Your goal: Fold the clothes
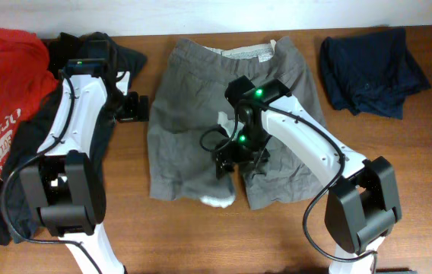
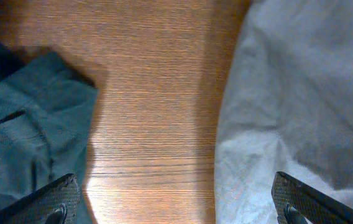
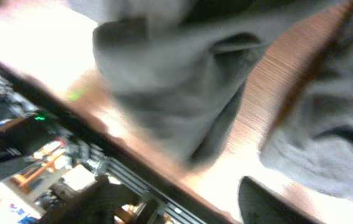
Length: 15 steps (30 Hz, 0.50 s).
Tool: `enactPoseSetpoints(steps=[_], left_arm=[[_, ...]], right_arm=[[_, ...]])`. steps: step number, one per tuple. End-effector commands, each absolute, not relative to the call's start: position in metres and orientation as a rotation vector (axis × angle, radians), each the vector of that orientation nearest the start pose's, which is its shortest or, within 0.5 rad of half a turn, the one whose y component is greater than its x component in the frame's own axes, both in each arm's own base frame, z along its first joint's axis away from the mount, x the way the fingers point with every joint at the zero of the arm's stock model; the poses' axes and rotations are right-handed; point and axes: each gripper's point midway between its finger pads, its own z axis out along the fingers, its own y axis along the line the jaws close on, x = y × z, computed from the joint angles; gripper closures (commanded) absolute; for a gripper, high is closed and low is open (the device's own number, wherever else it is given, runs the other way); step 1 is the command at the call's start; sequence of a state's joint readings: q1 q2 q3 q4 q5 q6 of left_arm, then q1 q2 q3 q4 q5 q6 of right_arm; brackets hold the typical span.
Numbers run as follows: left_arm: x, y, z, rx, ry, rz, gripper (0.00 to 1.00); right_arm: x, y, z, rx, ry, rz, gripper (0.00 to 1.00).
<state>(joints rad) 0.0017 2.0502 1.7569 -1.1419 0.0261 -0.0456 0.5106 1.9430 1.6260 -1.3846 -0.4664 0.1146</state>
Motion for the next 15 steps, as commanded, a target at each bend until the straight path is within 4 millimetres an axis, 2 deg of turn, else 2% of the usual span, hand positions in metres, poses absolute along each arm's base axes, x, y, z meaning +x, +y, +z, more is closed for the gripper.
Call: enactPoseSetpoints(steps=[1, 3, 8, 11, 15], left_arm=[[0.43, 0.006, 0.094, -0.069, 2.987, -0.018, 0.02], [0.44, 0.008, 0.096, -0.074, 2.945, -0.017, 0.02], [0.479, 0.0, 0.106, 0.058, 2.782, -0.052, 0.02], [0.506, -0.018, 0.118, 0.162, 2.65, -0.14, 0.02], [0.548, -0.04, 0.129, 0.254, 2.462, -0.185, 0.02]], right_arm=[[0.268, 0.198, 0.104, -0.495, 3.31, 0.334, 0.27], [0.291, 0.187, 0.115, -0.449, 3.225, 0.282, 0.29], [0.337, 0.182, 0.14, -0.394, 3.038, 0.307, 0.29], [0.35, 0.177, 0.14, -0.358, 3.004, 0.314, 0.29], [0.359, 0.168, 0.14, -0.324, 2.991, 0.313, 0.29]])
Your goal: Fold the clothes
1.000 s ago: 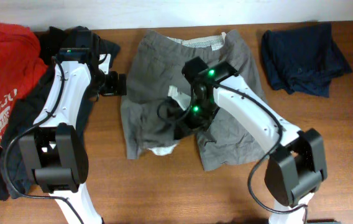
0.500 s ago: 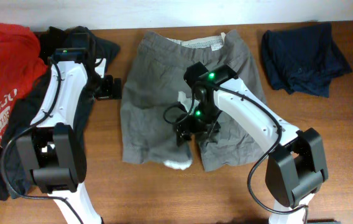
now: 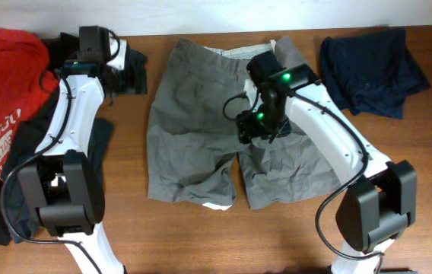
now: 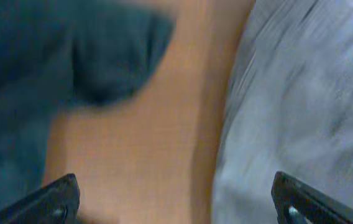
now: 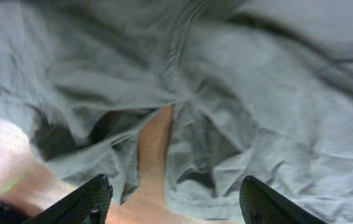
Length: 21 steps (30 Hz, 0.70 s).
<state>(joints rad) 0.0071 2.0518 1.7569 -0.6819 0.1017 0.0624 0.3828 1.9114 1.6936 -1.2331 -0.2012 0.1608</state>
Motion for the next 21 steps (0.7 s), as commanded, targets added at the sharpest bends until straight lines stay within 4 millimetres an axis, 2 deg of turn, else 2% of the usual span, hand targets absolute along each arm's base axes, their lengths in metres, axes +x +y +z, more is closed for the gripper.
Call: enactPoseSetpoints(steps=[1, 3, 8, 15, 18, 20, 21], left_arm=[[0.557, -0.046, 0.128, 0.272, 2.425, -0.206, 0.02], [0.57, -0.059, 0.118, 0.304, 2.385, -0.272, 0.05], [0.596, -0.079, 0.076, 0.346, 2.42, -0.376, 0.07], [0.634, -0.1, 0.053, 0.381, 2.445, -0.413, 0.07], [0.636, -0.108, 0.043, 0.391, 2.456, -0.457, 0.11], [0.632, -0.113, 0.034, 0.4, 2.476, -0.482, 0.3], [0.628, -0.115, 0.029, 0.404, 2.493, -0.491, 0.67]], right_arm=[[0.361, 0.164, 0.14, -0.322, 2.988, 0.311, 0.29], [0.363, 0.157, 0.14, -0.309, 2.99, 0.305, 0.29], [0.366, 0.146, 0.14, -0.289, 2.993, 0.299, 0.29], [0.367, 0.144, 0.14, -0.29, 2.992, 0.298, 0.29], [0.367, 0.144, 0.14, -0.289, 2.992, 0.298, 0.29], [0.367, 0.143, 0.14, -0.289, 2.992, 0.297, 0.29], [0.367, 0.143, 0.14, -0.29, 2.992, 0.297, 0.29]])
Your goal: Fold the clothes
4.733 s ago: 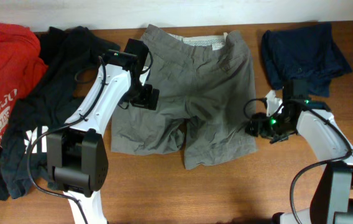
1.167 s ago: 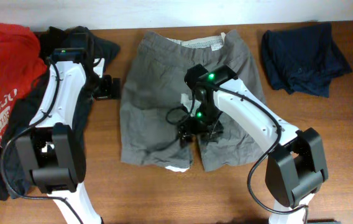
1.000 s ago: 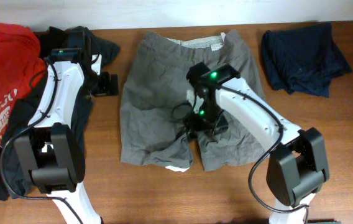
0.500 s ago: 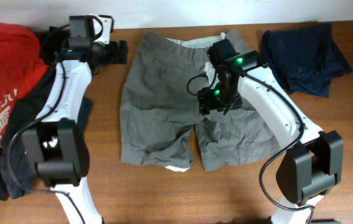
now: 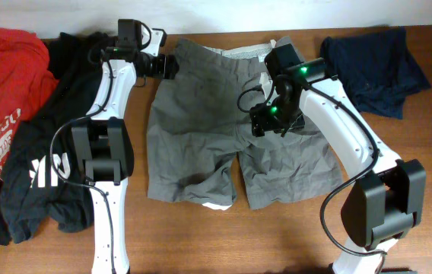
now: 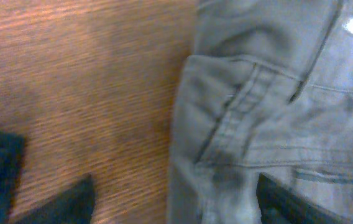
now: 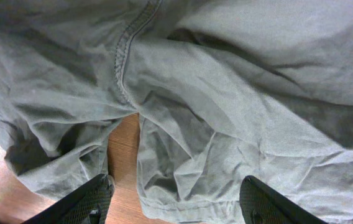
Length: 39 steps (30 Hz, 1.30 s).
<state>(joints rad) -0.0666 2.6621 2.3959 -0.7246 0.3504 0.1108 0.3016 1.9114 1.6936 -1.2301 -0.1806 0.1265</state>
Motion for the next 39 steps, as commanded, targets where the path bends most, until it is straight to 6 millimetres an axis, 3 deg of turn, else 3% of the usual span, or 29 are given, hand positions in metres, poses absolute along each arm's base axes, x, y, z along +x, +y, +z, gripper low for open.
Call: enactPoseSetpoints(steps=[1, 3, 8, 18, 21, 26, 33, 37, 39], left_arm=[[0.625, -0.118, 0.025, 0.408, 2.509, -0.497, 0.82], [0.617, -0.124, 0.021, 0.417, 2.542, -0.511, 0.99], [0.595, -0.126, 0.011, 0.413, 2.64, -0.535, 0.99], [0.589, -0.114, 0.01, 0.374, 2.68, -0.535, 0.99], [0.589, -0.094, 0.017, 0.267, 2.713, -0.509, 1.0], [0.581, -0.048, 0.045, 0.091, 2.745, -0.507, 1.0], [0.532, 0.013, 0.065, -0.086, 2.913, -0.414, 0.99], [0.511, 0.026, 0.069, -0.109, 2.982, -0.415, 0.99], [0.504, 0.029, 0.069, -0.109, 3.009, -0.398, 0.99]], right_arm=[[0.367, 0.143, 0.14, -0.29, 2.991, 0.296, 0.29], [0.368, 0.143, 0.14, -0.288, 2.989, 0.288, 0.29], [0.376, 0.133, 0.139, -0.261, 2.97, 0.239, 0.29], [0.383, 0.114, 0.14, -0.184, 2.97, 0.243, 0.29], [0.386, 0.114, 0.14, -0.184, 2.959, 0.236, 0.29], [0.399, 0.115, 0.142, -0.184, 2.905, 0.234, 0.29], [0.417, 0.12, 0.129, -0.185, 2.871, 0.245, 0.3], [0.421, 0.121, 0.108, -0.184, 2.908, 0.241, 0.35], [0.414, 0.125, 0.095, -0.186, 2.961, 0.273, 0.43]])
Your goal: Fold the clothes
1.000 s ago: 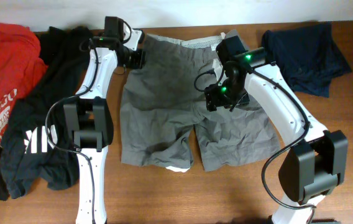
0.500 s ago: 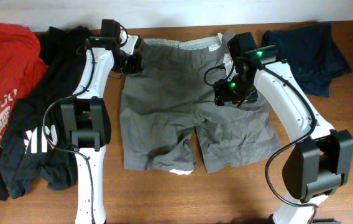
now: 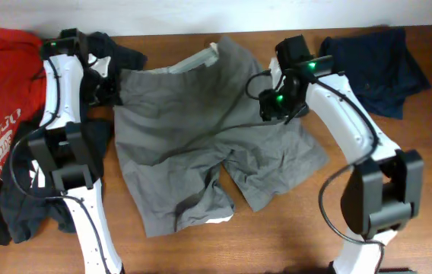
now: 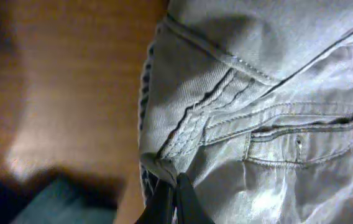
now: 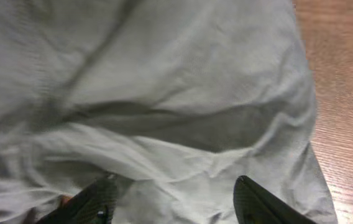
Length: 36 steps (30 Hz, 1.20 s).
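Grey shorts (image 3: 193,144) lie spread on the wooden table, skewed, with the waistband toward the upper left and the legs toward the lower right. My left gripper (image 3: 112,90) is at the waistband's left corner. In the left wrist view the left gripper (image 4: 174,193) is shut, pinching the waistband hem (image 4: 164,155) next to a belt loop and pocket seam. My right gripper (image 3: 274,106) hovers over the shorts' right hip. In the right wrist view the right gripper (image 5: 175,208) is open above wrinkled grey cloth (image 5: 164,93).
A red shirt (image 3: 11,84) and black clothes (image 3: 41,183) are piled along the left edge. A navy garment (image 3: 376,65) lies at the back right. Bare wood (image 3: 292,236) runs along the front of the table.
My left gripper was open at the waistband corner; now it is shut on it and sits further left. The shorts have shifted left and turned. My right gripper is slightly higher.
My left gripper stood open beside the shorts' left edge and the right one at the crotch. The left then was over the dark clothes, then at the waistband corner, while the right was further up the shorts. Now the left holds the waistband and the shorts lie skewed.
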Tool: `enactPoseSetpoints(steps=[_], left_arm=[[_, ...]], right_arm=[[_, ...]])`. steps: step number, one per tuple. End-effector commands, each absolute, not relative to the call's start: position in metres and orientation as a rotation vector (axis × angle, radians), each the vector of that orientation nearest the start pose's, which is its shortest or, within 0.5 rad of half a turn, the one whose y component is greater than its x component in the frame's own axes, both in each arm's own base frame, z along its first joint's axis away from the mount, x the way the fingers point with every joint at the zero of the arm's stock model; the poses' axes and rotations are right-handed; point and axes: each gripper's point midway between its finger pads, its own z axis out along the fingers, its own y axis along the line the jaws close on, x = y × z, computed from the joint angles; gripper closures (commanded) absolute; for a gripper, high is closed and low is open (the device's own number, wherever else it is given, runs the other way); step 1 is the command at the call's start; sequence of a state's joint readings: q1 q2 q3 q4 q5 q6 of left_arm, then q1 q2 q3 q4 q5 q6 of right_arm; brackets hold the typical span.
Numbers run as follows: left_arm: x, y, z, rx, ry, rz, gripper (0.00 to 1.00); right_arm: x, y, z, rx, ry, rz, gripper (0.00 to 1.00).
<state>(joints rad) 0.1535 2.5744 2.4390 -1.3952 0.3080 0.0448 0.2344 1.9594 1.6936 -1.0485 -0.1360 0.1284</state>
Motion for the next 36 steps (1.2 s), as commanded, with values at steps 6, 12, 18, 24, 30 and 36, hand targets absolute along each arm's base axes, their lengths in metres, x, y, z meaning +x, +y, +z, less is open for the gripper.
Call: enactPoseSetpoints(steps=[6, 12, 18, 24, 30, 36], left_arm=[[0.502, 0.042, 0.067, -0.084, 3.03, -0.277, 0.55], [0.509, 0.043, 0.088, -0.072, 2.976, -0.263, 0.08], [0.517, 0.043, 0.143, -0.049, 2.86, -0.234, 0.07], [0.514, 0.041, 0.179, -0.034, 2.789, -0.216, 0.07], [0.513, 0.041, 0.187, -0.032, 2.774, -0.213, 0.07], [0.512, 0.038, 0.186, -0.022, 2.778, -0.215, 0.07]], right_arm=[[0.37, 0.125, 0.089, -0.143, 3.155, 0.339, 0.53], [0.351, 0.135, 0.076, -0.207, 3.208, 0.351, 0.6], [0.342, 0.131, 0.04, -0.171, 3.23, 0.347, 0.87], [0.346, 0.127, 0.016, -0.133, 3.191, 0.348, 0.96], [0.369, 0.097, -0.003, -0.06, 3.118, 0.155, 0.96], [0.387, 0.074, -0.028, 0.024, 3.094, 0.116, 0.96]])
